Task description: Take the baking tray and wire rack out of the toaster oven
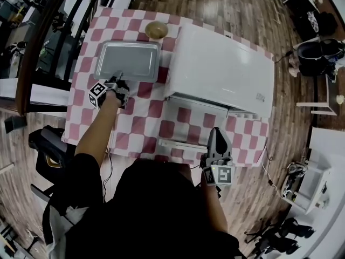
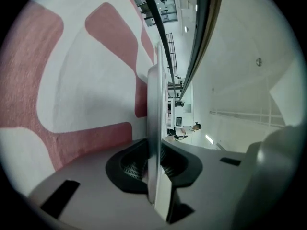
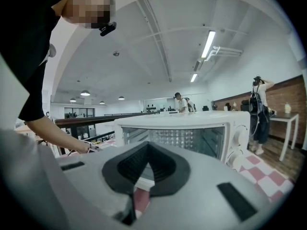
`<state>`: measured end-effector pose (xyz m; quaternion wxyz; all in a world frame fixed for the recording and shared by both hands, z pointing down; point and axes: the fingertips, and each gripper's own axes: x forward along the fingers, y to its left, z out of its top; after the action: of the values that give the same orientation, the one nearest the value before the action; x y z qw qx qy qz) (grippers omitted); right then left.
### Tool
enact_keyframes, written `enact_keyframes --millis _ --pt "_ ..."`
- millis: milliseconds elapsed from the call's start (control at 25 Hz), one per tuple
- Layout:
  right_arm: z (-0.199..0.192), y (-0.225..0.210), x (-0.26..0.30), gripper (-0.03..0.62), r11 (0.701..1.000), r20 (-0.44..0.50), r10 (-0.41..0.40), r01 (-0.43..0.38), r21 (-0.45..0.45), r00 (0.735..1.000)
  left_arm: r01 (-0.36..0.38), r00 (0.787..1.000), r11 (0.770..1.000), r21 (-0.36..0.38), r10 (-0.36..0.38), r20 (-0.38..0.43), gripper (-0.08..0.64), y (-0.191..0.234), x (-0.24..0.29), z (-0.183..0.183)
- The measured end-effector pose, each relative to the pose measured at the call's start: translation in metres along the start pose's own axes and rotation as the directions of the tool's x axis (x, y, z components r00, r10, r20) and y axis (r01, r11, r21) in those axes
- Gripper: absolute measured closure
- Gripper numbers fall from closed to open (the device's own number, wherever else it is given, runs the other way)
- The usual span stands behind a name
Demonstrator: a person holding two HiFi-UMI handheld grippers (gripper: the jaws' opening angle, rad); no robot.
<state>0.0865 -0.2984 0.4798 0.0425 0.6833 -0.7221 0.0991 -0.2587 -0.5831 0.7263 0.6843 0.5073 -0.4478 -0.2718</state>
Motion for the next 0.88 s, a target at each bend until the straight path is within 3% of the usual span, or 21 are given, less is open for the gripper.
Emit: enact_keyframes --millis 80,280,600,680,760,800,880 --pt "0.001 0.004 0.0 0.588 1.0 0.003 0.011 -0.011 -0.01 1.0 -0.005 1.0 1.0 0.013 0.005 0.0 0.499 -0.002 0.002 0.0" --pt "0.002 0.017 0.001 0.589 0.999 0.011 0.044 -0.044 -0.019 0.999 -0.036 0.999 0.998 0.042 0.037 -0.014 0.33 -0.013 0.002 -0.002" --pt "0.012 0.024 -0.002 0.589 0.995 0.044 0.098 -0.097 -0.03 0.994 -0.062 0.998 0.997 0.043 0.063 -0.021 0.299 0.0 -0.047 -0.001" --pt "0.014 0.024 -0.006 0.589 0.994 0.059 0.11 -0.109 -0.026 0.992 -0.026 1.0 0.998 0.053 0.026 -0.009 0.301 -0.003 -0.068 -0.003" --pt "0.02 0.025 -0.011 0.588 0.992 0.074 0.121 -0.119 -0.028 0.99 0.062 0.998 0.993 0.105 -0.061 -0.012 0.305 -0.018 -0.092 -0.012" --pt "0.023 0.025 -0.015 0.589 0.991 0.084 0.131 -0.128 -0.031 0.988 0.125 0.992 0.98 0.158 -0.123 -0.026 0.31 -0.032 -0.104 -0.019" --pt "0.024 0.024 -0.026 0.589 0.987 0.103 0.156 -0.152 -0.043 0.982 0.267 0.964 0.924 0.272 -0.258 -0.071 0.332 -0.065 -0.13 -0.037"
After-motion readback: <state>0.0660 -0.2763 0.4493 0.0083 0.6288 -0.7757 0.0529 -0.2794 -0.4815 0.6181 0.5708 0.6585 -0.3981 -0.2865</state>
